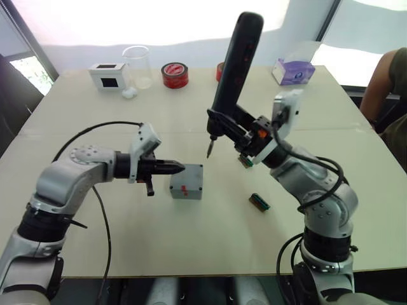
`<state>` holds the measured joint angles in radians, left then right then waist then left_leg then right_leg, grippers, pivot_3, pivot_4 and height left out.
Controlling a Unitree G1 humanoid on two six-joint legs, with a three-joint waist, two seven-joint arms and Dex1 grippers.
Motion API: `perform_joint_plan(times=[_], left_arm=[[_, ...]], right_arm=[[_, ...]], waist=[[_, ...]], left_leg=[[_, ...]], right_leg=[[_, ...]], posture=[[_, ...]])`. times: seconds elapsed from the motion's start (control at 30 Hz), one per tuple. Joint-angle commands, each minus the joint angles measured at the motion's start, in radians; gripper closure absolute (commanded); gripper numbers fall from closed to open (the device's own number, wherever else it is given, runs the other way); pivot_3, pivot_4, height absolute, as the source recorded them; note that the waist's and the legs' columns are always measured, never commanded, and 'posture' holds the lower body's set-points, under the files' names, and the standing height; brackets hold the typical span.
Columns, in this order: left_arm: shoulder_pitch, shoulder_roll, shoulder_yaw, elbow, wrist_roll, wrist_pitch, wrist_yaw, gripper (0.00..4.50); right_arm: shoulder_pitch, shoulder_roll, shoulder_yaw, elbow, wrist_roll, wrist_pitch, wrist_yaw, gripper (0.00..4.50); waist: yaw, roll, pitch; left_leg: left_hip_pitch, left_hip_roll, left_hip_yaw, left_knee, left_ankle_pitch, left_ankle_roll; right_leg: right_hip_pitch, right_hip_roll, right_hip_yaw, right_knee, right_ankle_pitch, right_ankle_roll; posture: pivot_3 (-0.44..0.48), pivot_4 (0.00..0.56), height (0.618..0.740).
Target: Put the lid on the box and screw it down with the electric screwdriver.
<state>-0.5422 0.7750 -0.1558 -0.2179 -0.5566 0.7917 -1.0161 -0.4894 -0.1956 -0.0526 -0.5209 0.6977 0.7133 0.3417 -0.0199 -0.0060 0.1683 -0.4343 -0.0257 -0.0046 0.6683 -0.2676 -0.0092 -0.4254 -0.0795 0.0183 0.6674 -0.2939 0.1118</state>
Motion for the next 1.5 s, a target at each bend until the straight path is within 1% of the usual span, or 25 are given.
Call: perform_joint_plan(times=[0.03, 0.23, 0.4, 0.6, 0.8, 1.23, 1.37, 1.5], left_arm=[[0.006, 0.001, -0.022, 0.016, 0.059, -0.059, -0.01, 4.5], [0.035, 0.007, -0.028, 0.08, 0.125, -0.11, -0.013, 4.5], [0.043, 0.002, -0.018, 0.083, 0.122, -0.111, -0.017, 4.5], [0.044, -0.015, -0.006, 0.077, 0.113, -0.098, -0.004, 4.5], [0.041, -0.022, -0.008, 0.073, 0.118, -0.091, -0.001, 4.5], [0.051, -0.029, -0.024, 0.053, 0.13, -0.083, -0.001, 4.5], [0.058, -0.03, -0.034, 0.047, 0.138, -0.083, -0.003, 4.5], [0.065, -0.035, -0.039, 0.034, 0.143, -0.076, -0.001, 4.5]], right_arm=[[-0.003, 0.006, 0.059, -0.027, -0.065, -0.099, 0.024, 2.75], [0.017, 0.021, 0.123, 0.015, -0.141, -0.18, 0.038, 2.75], [0.021, 0.035, 0.149, 0.057, -0.186, -0.233, 0.049, 2.75], [0.066, 0.035, 0.199, 0.162, -0.293, -0.364, 0.09, 2.75], [0.078, 0.062, 0.215, 0.225, -0.328, -0.431, 0.109, 2.75], [0.101, 0.061, 0.226, 0.275, -0.38, -0.455, 0.111, 2.75], [0.122, 0.037, 0.239, 0.295, -0.403, -0.383, 0.101, 2.75], [0.128, 0.038, 0.225, 0.299, -0.388, -0.33, 0.083, 2.75]], waist=[[0.001, 0.0, 0.0], [0.002, 0.0, 0.0], [0.003, 0.0, 0.0], [0.003, 0.0, 0.0], [0.002, 0.0, 0.0], [0.003, -0.001, 0.0], [0.004, -0.001, -0.001], [0.005, -0.001, -0.003]], left_leg=[[0.0, 0.0, 0.0, 0.0, 0.0, 0.0], [0.0, 0.0, 0.0, 0.0, 0.0, 0.0], [0.002, 0.0, 0.0, 0.0, 0.0, 0.0], [0.007, 0.0, 0.0, 0.0, -0.001, 0.002], [0.01, 0.0, 0.0, 0.0, -0.002, 0.003], [0.015, 0.0, -0.001, -0.001, -0.002, 0.004], [0.019, 0.0, -0.001, -0.001, -0.003, 0.004], [0.027, 0.0, -0.001, -0.003, -0.003, 0.005]], right_leg=[[0.0, 0.0, 0.0, 0.0, 0.0, 0.0], [0.0, 0.0, 0.0, 0.0, 0.0, 0.0], [0.002, 0.0, 0.0, 0.0, 0.0, 0.0], [0.006, 0.0, 0.0, 0.0, 0.0, 0.0], [0.01, 0.0, 0.0, 0.0, 0.0, 0.0], [0.015, 0.0, 0.0, -0.001, 0.0, 0.0], [0.019, 0.0, 0.0, -0.002, 0.0, 0.0], [0.028, 0.0, 0.0, -0.003, 0.0, -0.001]], posture=[[0.0, 0.15, 0.74], [0.0, 0.15, 0.74], [0.0, 0.15, 0.74], [0.0, 0.15, 0.74], [0.0, 0.15, 0.74], [0.0, 0.15, 0.74], [0.0, 0.15, 0.74], [0.0, 0.15, 0.74]])
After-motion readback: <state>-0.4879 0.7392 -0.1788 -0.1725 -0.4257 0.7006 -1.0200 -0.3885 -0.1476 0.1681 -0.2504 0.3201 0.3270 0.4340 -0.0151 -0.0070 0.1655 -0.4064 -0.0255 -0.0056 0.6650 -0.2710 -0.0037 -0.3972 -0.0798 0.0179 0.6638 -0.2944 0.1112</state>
